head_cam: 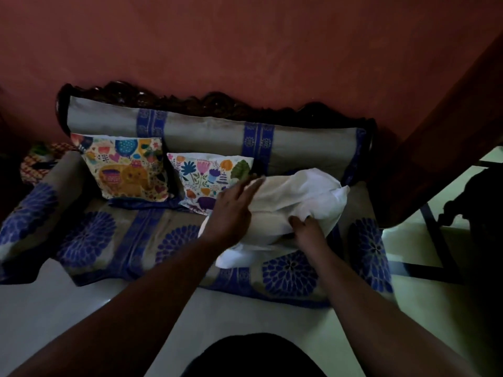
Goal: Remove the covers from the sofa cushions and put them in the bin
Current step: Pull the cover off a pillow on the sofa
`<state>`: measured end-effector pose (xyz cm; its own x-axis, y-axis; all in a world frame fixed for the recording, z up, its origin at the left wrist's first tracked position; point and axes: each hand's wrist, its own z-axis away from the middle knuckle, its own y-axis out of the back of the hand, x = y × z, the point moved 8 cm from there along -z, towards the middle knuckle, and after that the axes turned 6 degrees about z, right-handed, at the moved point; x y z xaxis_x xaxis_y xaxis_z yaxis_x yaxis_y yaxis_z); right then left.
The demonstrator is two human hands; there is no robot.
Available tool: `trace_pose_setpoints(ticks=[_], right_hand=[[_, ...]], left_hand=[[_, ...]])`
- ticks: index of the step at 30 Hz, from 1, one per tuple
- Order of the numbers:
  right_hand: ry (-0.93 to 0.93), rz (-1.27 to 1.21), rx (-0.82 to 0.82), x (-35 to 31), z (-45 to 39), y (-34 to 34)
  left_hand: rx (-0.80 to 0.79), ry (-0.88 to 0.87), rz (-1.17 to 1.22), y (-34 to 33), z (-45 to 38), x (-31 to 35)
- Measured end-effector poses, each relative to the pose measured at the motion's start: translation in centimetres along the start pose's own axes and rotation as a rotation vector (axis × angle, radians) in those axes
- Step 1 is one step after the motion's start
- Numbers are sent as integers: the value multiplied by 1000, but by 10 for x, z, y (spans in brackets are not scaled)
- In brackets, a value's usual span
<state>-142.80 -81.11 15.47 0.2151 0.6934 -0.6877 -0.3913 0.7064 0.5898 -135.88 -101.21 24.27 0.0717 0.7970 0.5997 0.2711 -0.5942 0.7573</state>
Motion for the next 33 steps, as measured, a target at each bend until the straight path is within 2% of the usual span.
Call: trace_pose_setpoints(ticks=[1, 2, 3, 6, 9, 10, 11, 14, 16, 18, 20, 24, 27, 29, 31, 33], right_hand=[[-7, -52, 20, 1, -4, 4], [-13, -79, 17, 4, -6, 7], [-9, -94, -4, 4, -6, 9], [-24, -157, -58, 13, -1, 21], [-41, -193, -59, 20, -1, 38], [-16, -157, -81, 20, -3, 40], [19, -79, -113, 16, -4, 38], [130, 157, -208, -3, 3, 19], [222, 256, -296, -12, 12, 1], [298, 359, -327, -16, 19, -8], [340, 394, -289, -17, 19, -6], [364, 233, -265, -15, 10, -9], [304, 25, -95, -26, 6, -6], [255, -13, 21, -32, 1, -6], [264, 111, 157, -35, -3, -4], [395, 251, 238, -42, 0, -7]], left_hand=[[-47, -83, -27, -11, 5, 6], [-105, -93, -21, -22, 10, 2], [-160, -26, 17, -30, 13, -12], [-339, 371, 75, -48, 29, -80], [-601, 454, -205, -64, 54, -123], [-601, 461, -173, -64, 57, -121], [-539, 446, -66, -62, 52, -110], [-208, 449, 565, -45, 25, -58], [-146, 529, 802, -45, 6, -40], [-123, 639, 837, -45, -3, -37], [-36, 713, 803, -40, -6, -50], [112, 787, 669, -37, 2, -79], [150, 831, 768, -44, 13, -77], [108, 845, 802, -54, 15, -74], [59, 822, 748, -58, 13, -67], [73, 729, 609, -48, 4, -65]])
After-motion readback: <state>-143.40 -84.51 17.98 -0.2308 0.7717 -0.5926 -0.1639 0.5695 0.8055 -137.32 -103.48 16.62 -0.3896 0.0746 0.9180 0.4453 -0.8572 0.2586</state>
